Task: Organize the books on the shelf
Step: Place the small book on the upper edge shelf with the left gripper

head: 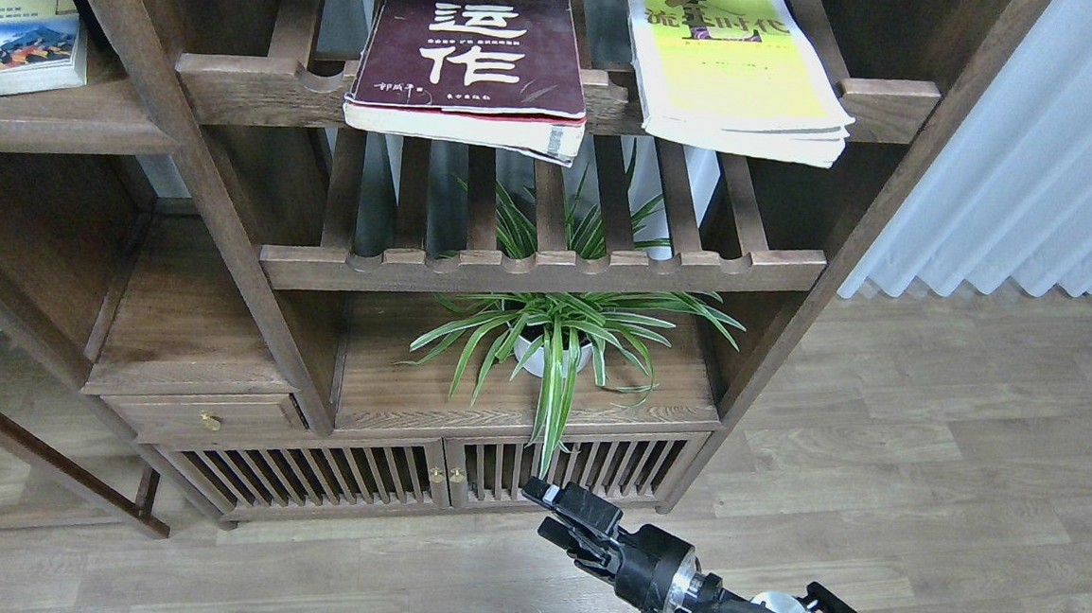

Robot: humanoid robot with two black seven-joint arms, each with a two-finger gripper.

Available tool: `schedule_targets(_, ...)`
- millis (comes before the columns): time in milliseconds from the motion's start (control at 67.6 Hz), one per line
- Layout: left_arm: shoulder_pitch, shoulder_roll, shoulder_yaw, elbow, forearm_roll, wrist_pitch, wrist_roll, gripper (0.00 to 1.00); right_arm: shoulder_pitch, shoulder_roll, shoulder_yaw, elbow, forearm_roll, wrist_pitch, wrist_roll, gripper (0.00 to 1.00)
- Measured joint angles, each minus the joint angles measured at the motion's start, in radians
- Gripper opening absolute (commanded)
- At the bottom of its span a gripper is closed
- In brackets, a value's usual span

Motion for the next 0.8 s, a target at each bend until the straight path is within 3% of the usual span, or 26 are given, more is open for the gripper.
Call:
schedule_targets(148,0.003,0.066,0.064,-0.090,-0.004,0.000,-0.007,0.99,-0.001,0.000,0.000,-0.002,0.001,0.000,0.000,1.00)
schedule_targets(400,0.034,0.071,0.163,-0.119,-0.009,0.000,-0.041,0.99,0.007,0.000,0.000,-0.003,0.001,0.000,0.000,1.00)
schedule_targets(651,0.233,-0.070,0.185,-0.109,-0.048,0.000,-0.214,0.99,0.016,0.000,0.002,-0.003,0.001,0.000,0.000,1.00)
schedule_targets(799,0.383,-0.224,0.177,-0.073,-0.122,0.000,-0.241,0.99,0.030,0.000,0.012,-0.003,0.001,0.000,0.000,1.00)
